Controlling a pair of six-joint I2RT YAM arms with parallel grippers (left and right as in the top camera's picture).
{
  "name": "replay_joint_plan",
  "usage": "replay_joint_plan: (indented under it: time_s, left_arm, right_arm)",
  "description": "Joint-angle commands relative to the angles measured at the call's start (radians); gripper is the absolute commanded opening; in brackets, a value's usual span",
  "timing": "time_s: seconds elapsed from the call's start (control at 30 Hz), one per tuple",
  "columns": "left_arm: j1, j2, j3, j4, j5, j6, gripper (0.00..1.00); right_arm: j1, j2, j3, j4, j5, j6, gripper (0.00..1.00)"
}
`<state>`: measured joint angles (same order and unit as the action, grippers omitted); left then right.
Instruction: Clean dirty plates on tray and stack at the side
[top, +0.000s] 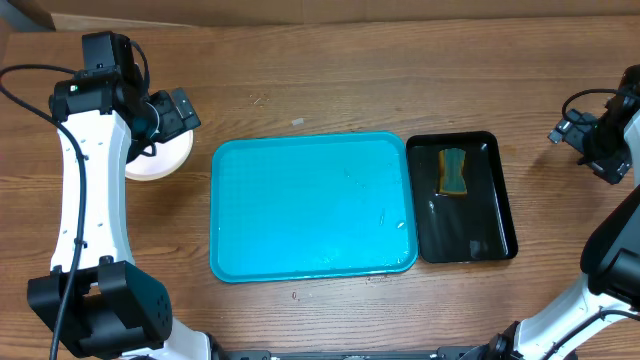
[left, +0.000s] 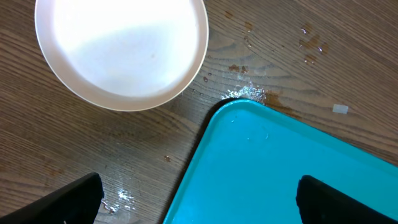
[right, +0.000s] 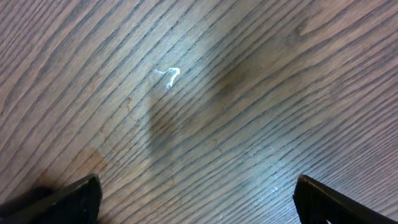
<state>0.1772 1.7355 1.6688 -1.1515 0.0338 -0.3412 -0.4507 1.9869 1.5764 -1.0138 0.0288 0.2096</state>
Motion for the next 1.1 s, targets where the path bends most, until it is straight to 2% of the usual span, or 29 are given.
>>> replay_joint_plan:
  time_s: [0.0, 0.13, 0.23, 0.73, 0.9, 1.07]
  left_arm:
    - [-0.001, 0.004, 0.002, 0.0, 0.011, -0.003, 1.0]
    - [-0.001, 0.004, 0.002, 0.0, 0.011, -0.003, 1.0]
    - [-0.001, 0.004, 0.002, 0.0, 0.011, -0.003, 1.0]
    - [-0.001, 0.004, 0.002, 0.0, 0.011, -0.003, 1.0]
    - [-0.001, 0.004, 0.002, 0.0, 0.011, -0.003, 1.0]
    - [-0.001, 0.004, 0.002, 0.0, 0.011, -0.003, 1.0]
  right_arm:
    - [0.013, -0.027, 0.022, 0.005, -0.005, 0.007, 1.0]
    - [0.09, -0.07, 0.022, 0.007, -0.004, 0.007, 1.0]
    - [0.195, -0.167, 0.022, 0.007, -0.004, 0.007, 1.0]
    - [0.826, -0.853, 0.022, 0.051, -0.004, 0.007, 1.0]
    - [0.842, -1.062, -0.004, 0.086, 0.043, -0.102, 1.0]
    - [0.779, -1.29, -0.155, 0.278, 0.052, -0.159, 1.0]
